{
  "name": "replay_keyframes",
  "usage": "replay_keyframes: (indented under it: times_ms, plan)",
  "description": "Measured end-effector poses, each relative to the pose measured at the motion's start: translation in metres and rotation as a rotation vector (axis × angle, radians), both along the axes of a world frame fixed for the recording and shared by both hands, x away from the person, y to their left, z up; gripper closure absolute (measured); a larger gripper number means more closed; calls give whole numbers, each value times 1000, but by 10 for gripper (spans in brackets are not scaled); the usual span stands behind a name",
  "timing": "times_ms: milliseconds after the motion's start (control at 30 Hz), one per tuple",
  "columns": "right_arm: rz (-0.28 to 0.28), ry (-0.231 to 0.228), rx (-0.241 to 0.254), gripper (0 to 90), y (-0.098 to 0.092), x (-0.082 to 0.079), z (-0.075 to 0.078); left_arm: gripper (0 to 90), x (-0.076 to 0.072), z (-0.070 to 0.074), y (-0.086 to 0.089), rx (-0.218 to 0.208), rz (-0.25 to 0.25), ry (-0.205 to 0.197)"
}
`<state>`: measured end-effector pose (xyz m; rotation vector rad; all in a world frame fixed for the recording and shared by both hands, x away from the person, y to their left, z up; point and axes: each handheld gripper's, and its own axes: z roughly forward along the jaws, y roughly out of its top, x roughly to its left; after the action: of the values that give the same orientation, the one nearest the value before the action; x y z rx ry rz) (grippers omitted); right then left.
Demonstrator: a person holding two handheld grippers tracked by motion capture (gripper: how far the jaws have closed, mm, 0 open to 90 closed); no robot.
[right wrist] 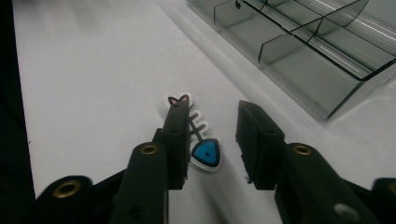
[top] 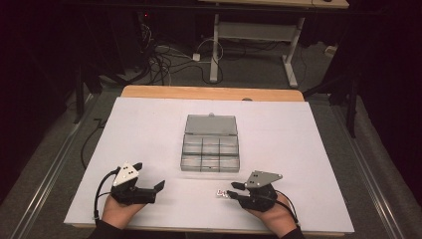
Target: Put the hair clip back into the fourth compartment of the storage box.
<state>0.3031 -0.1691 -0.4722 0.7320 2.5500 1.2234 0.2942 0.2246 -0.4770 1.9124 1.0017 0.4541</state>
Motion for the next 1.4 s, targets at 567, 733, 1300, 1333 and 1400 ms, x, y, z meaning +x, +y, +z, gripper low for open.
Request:
replay_keyframes:
  times_ms: [567, 733, 1300, 1333, 1400]
  plan:
    - [68, 23, -12, 538, 10, 4, -5, 0, -5, -1, 10, -3, 22, 2]
    - [79, 26, -33, 538, 16, 6, -8, 0, -7, -1, 13, -8, 31, 1]
    - [127, -1, -81, 682, 22, 6, -10, 0, -2, -3, 11, -20, 20, 8]
    - [127, -5, -83, 683, 22, 5, -10, 0, -2, -3, 10, -22, 17, 6]
    - [127, -6, -85, 683, 22, 5, -10, 0, -2, -4, 9, -35, 8, 1]
